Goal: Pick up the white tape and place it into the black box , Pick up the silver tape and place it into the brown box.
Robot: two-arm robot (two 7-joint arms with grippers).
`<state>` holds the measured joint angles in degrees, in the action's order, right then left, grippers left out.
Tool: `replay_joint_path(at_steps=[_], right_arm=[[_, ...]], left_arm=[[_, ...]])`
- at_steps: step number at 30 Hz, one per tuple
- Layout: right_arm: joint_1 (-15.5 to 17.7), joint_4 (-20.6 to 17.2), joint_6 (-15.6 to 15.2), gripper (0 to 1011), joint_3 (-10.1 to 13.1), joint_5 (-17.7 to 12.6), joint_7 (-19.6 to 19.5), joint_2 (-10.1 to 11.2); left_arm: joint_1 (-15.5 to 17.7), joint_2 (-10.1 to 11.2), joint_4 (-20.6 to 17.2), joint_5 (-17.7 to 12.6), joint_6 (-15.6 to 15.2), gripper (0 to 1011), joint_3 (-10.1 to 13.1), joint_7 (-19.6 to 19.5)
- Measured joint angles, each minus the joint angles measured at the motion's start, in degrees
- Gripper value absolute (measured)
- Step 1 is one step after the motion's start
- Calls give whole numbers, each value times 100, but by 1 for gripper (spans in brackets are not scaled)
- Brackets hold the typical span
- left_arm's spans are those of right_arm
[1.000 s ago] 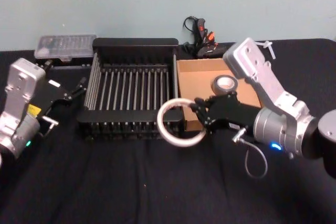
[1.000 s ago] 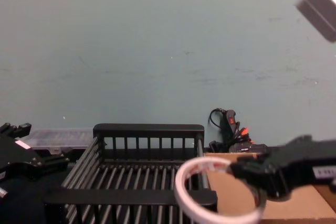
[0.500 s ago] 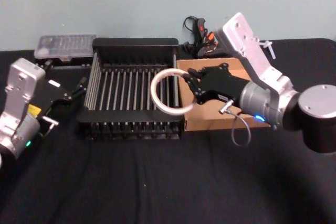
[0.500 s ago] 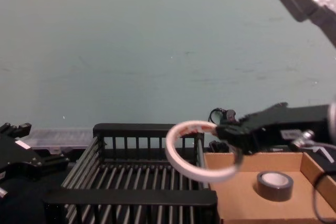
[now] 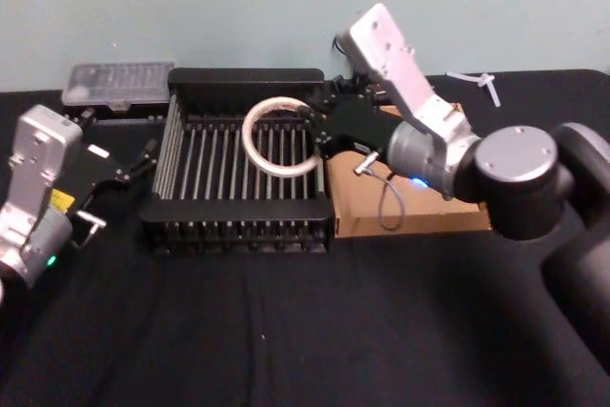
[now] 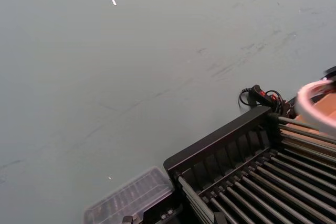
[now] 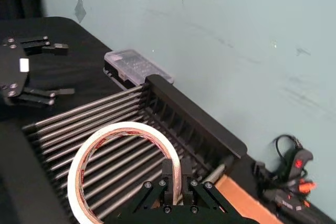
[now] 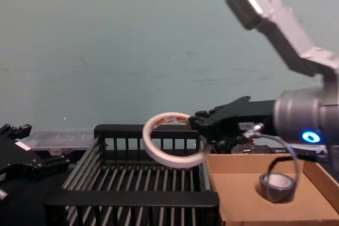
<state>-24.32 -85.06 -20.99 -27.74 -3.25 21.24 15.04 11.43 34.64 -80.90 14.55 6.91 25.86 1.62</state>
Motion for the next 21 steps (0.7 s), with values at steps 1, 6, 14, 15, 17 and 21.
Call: replay_joint_path(at_steps=[1, 6, 14, 15, 17, 21], right_arm=[[-42, 92, 55, 93, -21, 35, -19, -46], [-284, 673, 518, 93, -122, 296, -206, -329], [-502, 1380, 1095, 93, -243, 674, -467, -623], [-533, 1499, 1166, 93, -256, 719, -488, -669], [-568, 1625, 1231, 93, -265, 762, -504, -722], [-648, 1933, 1377, 93, -276, 862, -517, -837]], left_arm=[[0, 0, 0, 0, 0, 1001, 0, 0], [0, 0, 0, 0, 0, 1001, 0, 0], [0, 0, 0, 0, 0, 1001, 0, 0], [0, 0, 0, 0, 0, 1001, 0, 0], [0, 0, 0, 0, 0, 1001, 0, 0], [0, 0, 0, 0, 0, 1001, 0, 0]])
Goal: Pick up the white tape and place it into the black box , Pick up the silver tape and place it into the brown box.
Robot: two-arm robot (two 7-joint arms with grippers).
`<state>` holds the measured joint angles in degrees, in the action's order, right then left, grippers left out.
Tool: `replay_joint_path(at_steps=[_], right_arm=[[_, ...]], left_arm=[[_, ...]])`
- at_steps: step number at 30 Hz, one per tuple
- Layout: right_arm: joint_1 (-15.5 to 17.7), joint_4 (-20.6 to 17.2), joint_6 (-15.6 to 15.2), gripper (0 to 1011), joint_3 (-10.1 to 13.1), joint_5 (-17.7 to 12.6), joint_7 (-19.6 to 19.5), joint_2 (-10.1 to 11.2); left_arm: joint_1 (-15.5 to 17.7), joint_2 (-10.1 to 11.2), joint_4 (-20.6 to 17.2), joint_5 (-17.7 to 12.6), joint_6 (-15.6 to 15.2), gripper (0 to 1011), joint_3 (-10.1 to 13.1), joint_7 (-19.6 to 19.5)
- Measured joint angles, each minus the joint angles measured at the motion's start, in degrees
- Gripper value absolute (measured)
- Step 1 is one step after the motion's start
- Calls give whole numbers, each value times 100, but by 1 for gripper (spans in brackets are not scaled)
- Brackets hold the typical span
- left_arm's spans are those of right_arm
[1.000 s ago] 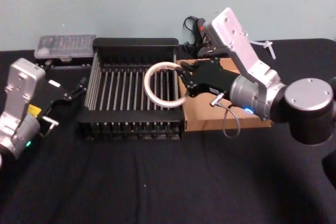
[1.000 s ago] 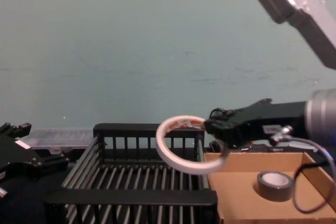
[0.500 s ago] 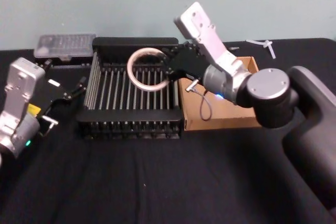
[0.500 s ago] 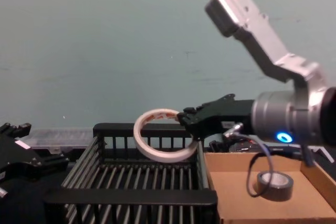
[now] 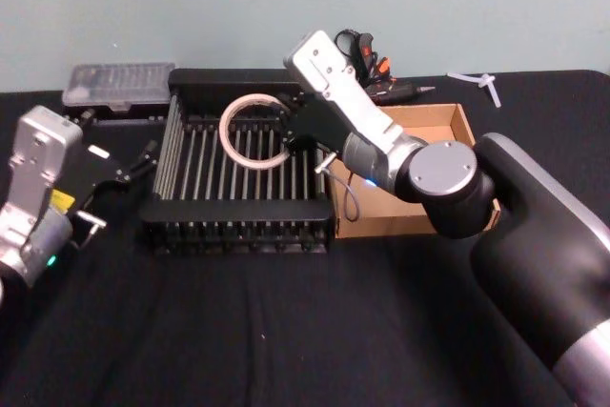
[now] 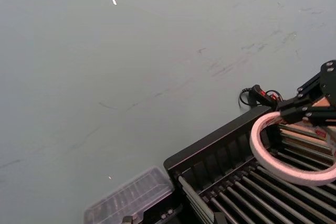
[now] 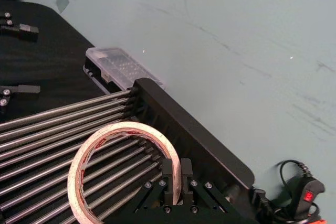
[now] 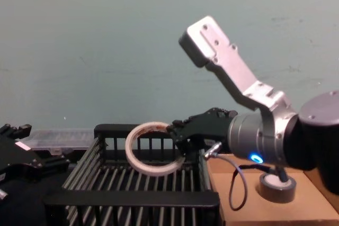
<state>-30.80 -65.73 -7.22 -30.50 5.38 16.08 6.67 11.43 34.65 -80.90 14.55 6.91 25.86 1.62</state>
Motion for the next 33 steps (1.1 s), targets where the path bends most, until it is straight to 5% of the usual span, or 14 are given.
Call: replay_joint_path(at_steps=[16, 33], right_arm=[[-111, 575, 207, 93, 82, 241, 19, -254], [-109, 596, 204, 153, 96, 276, 24, -269]], left_arm=[[0, 0, 0, 0, 0, 1002, 0, 0], [0, 0, 0, 0, 0, 1001, 0, 0]])
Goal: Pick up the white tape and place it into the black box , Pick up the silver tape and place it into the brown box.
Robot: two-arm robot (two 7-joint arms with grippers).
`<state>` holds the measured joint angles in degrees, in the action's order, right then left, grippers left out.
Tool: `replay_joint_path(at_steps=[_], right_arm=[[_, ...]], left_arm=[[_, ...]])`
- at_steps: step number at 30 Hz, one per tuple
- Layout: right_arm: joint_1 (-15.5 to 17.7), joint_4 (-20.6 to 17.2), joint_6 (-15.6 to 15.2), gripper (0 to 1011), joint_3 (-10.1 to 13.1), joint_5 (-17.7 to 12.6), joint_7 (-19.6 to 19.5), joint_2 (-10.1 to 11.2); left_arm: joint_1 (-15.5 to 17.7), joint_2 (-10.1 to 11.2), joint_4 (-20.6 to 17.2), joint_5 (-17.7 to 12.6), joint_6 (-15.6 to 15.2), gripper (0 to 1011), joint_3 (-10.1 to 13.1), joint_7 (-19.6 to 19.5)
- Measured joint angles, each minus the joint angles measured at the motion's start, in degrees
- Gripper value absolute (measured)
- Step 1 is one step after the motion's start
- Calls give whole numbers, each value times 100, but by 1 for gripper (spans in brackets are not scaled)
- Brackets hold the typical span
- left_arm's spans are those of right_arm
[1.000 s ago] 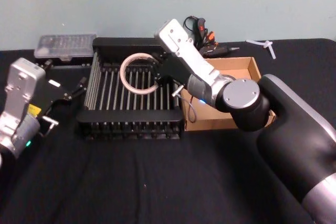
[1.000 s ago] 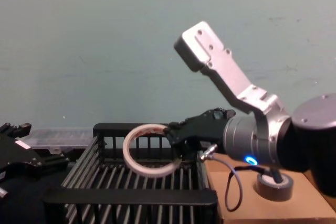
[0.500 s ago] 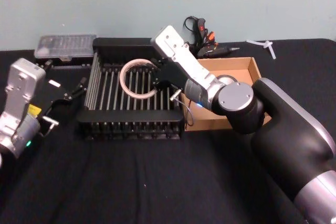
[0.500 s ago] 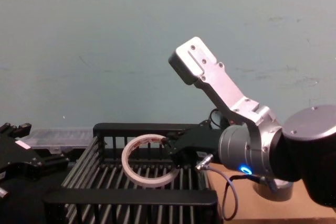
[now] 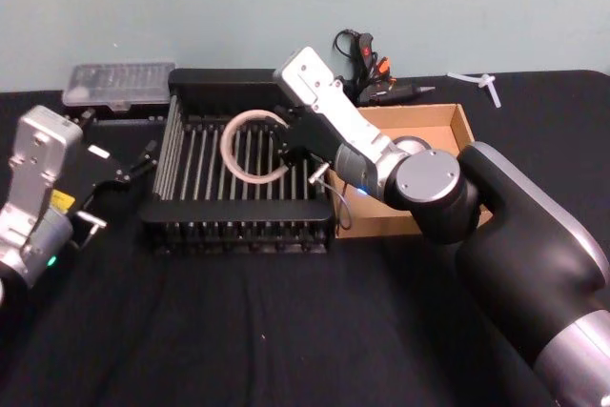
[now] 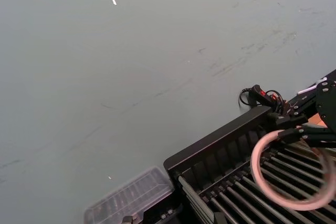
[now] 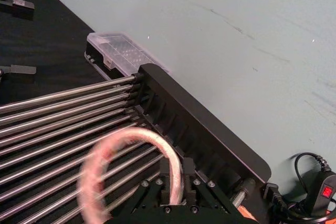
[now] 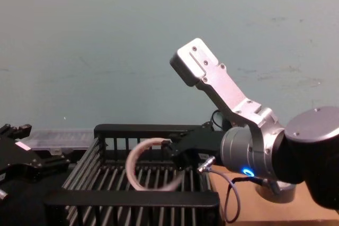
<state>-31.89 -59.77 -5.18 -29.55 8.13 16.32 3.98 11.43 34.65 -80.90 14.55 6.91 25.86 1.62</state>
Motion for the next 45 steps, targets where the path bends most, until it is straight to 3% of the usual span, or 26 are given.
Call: replay_joint_path(at_steps=[22, 29, 37, 45], right_arm=[[1, -9, -7, 831, -2, -19, 6, 7], [1, -9, -8, 1002, -2, -21, 7, 7], [8, -18, -2, 1002, 11, -23, 25, 7], [195, -431, 30, 1002, 181, -117, 60, 67]], left_arm=[[0, 0, 0, 0, 0, 1001, 0, 0], [0, 0, 0, 0, 0, 1001, 0, 0], [0, 0, 0, 0, 0, 1001, 0, 0], [0, 0, 0, 0, 0, 1001, 0, 0]])
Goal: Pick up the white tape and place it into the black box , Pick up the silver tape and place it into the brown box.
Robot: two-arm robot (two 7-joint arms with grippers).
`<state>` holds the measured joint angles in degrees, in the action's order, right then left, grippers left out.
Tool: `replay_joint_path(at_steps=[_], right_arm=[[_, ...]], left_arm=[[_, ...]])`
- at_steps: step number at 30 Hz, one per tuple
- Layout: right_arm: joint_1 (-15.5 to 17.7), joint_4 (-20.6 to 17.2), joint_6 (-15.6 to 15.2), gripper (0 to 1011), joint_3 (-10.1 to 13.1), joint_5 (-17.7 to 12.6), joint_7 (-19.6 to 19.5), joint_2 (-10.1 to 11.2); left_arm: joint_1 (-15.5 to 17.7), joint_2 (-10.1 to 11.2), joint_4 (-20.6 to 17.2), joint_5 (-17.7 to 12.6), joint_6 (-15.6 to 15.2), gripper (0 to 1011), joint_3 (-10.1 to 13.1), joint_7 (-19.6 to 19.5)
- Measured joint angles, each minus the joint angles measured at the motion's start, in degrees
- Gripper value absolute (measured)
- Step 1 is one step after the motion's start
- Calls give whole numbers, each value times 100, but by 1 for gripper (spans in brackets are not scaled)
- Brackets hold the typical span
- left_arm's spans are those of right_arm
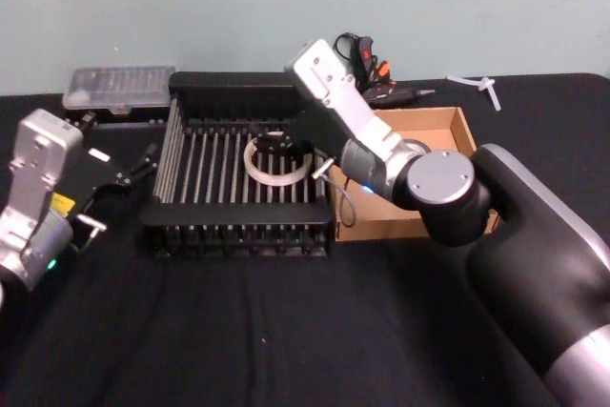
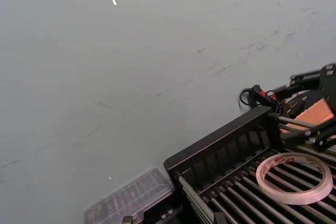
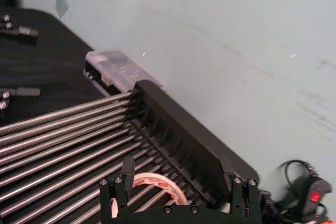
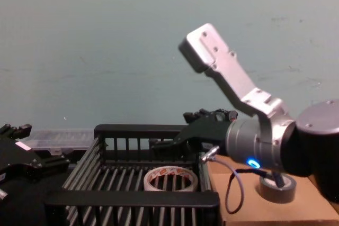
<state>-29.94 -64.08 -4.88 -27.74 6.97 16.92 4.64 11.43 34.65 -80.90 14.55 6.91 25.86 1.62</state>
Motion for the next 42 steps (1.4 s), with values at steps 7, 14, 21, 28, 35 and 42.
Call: replay_joint_path(at_steps=[7, 14, 21, 28, 35, 42], right_arm=[[348, -573, -27, 1002, 256, -91, -174, 140], [795, -1182, -32, 1002, 540, -133, -382, 332], [1306, -1787, 15, 1002, 888, -124, -589, 566], [1649, -2034, 14, 1002, 1191, -25, -743, 731], [1915, -2092, -48, 1002, 1464, 105, -868, 831], [2077, -1991, -126, 1002, 1635, 206, -898, 845]], left_arm=[[0, 0, 0, 0, 0, 1001, 0, 0], [0, 0, 0, 0, 0, 1001, 0, 0], [0, 0, 0, 0, 0, 1001, 0, 0], [0, 0, 0, 0, 0, 1001, 0, 0], [0, 0, 0, 0, 0, 1001, 0, 0], [0, 0, 0, 0, 0, 1001, 0, 0]])
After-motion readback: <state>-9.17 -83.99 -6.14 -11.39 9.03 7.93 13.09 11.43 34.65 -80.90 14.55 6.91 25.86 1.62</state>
